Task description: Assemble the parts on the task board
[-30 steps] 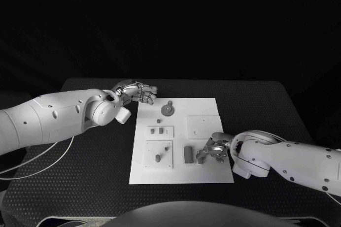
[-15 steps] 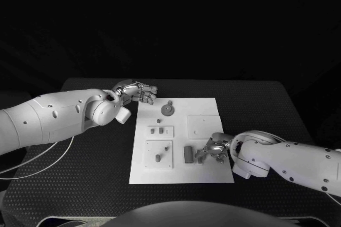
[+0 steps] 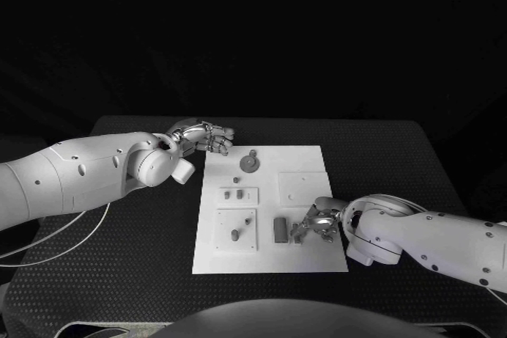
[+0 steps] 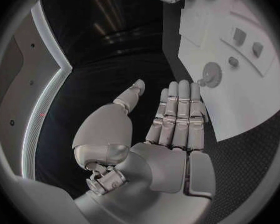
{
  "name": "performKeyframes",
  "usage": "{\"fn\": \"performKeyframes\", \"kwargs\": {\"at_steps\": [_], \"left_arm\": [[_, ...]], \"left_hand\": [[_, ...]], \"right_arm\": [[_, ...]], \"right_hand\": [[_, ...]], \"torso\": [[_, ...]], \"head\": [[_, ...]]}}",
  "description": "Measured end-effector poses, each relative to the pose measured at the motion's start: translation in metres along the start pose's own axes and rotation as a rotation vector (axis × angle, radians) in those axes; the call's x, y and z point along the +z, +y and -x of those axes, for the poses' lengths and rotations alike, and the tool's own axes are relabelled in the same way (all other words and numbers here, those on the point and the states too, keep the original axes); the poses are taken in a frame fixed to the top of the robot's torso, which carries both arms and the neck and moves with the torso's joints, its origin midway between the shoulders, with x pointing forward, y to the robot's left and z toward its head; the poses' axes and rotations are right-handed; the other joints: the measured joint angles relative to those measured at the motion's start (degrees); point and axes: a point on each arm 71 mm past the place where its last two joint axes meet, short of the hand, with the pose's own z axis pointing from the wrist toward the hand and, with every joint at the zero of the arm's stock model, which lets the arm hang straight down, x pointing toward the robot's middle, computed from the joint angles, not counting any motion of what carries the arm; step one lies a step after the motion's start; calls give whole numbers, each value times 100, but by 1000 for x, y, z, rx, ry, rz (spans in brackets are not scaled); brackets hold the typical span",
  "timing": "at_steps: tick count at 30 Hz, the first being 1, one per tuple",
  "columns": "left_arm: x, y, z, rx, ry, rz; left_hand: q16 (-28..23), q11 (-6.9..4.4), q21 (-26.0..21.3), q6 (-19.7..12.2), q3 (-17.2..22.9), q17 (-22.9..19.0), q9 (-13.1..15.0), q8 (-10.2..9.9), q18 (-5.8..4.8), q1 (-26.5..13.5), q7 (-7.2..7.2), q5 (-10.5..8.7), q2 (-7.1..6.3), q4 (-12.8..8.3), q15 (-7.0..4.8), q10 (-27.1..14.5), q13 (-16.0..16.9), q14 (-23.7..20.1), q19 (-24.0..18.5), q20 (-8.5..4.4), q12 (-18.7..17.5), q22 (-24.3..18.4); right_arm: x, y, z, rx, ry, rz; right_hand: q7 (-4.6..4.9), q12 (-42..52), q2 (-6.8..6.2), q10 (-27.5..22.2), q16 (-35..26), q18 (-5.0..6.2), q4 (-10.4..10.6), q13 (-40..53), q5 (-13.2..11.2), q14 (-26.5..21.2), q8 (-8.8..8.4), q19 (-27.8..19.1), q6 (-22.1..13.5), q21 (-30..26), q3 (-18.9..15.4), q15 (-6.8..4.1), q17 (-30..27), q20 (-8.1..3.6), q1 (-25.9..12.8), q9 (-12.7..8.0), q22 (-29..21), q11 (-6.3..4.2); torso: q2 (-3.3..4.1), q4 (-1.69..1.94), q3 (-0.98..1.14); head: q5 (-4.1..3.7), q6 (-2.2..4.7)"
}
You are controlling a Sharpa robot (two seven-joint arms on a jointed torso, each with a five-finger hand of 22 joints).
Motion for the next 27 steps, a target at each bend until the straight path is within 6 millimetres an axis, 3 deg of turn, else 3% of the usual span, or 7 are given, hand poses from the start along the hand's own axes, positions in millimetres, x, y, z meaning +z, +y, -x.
{"fn": "performKeyframes", "kwargs": {"at_steps": [4, 8, 15, 20, 23, 27], "left_arm": [[0, 0, 0, 0, -1, 0], [0, 0, 0, 0, -1, 1], [0, 0, 0, 0, 0, 1], [0, 0, 0, 0, 0, 1], [0, 0, 0, 0, -1, 1], [-1, 0, 1, 0, -2, 2]], "left_hand": [[0, 0, 0, 0, 0, 0, 0, 0, 0, 0, 0, 0, 0, 0, 0, 0, 0, 0, 0, 0, 0, 0], [0, 0, 0, 0, 0, -1, 0, 0, 0, 0, 0, 0, 0, 0, 0, 0, 0, 0, 0, 0, 0, 0], [0, 0, 0, 0, 0, -1, 1, 0, 0, 0, 0, 0, 0, 0, 0, 0, 1, 0, 0, 0, 0, 0], [0, 0, 0, 0, 0, -1, 1, 0, 0, 0, 0, 0, 0, 0, 0, 0, 0, 0, 0, 0, 0, 0], [0, 0, 0, 0, 0, -2, 1, 0, 0, 0, 0, 0, 0, 0, 0, 0, 1, 0, 0, 0, 0, 0], [0, 0, 0, 0, 0, -2, 1, 0, -1, 0, 0, 0, 0, 0, 0, 0, 1, 0, 0, 0, 0, 0]], "right_arm": [[-1, -1, 0, -6, 5, 10], [0, -1, -1, -9, 11, 16], [1, -1, -2, -18, 8, 16], [3, -1, -3, -21, 5, 14], [4, -2, -3, -24, 2, 13], [5, -2, -3, -28, -3, 14]], "right_hand": [[-3, 0, -102, 0, 0, 2, -13, 0, 0, -1, 0, 18, -3, 0, 84, 1, -38, -18, 329, 0, 0, 0], [-3, 0, -108, 0, 0, 2, -22, 0, 0, -1, 0, 18, -3, 0, 141, 1, -49, -18, 606, 2, 0, 0], [-4, 0, 101, 0, 0, 2, 10, 23, 0, -3, 34, 18, -4, 0, 202, 5, -19, -17, 851, 5, -1, 0], [-5, 45, 154, 0, 0, 2, -6, 52, -2, -2, 37, 18, -4, 0, 218, 7, 5, -17, 905, 23, -1, 0], [-5, 45, 298, 26, 0, 3, -6, 55, 0, -1, 78, 27, -3, 0, 219, 8, 21, -8, 1049, 27, -1, -18], [-14, 45, 305, 43, 0, 6, -6, 65, -1, 7, 97, 28, 6, 0, 219, 16, 38, -8, 1056, 20, -1, -1]], "torso": [[0, 0, 0], [0, -2, 0], [0, -3, 2], [0, -3, 2], [0, -2, 1], [1, -2, 2]], "head": [[-1, 0], [-1, -4], [-9, -2], [-15, -6], [-15, -14], [-19, -28]]}}
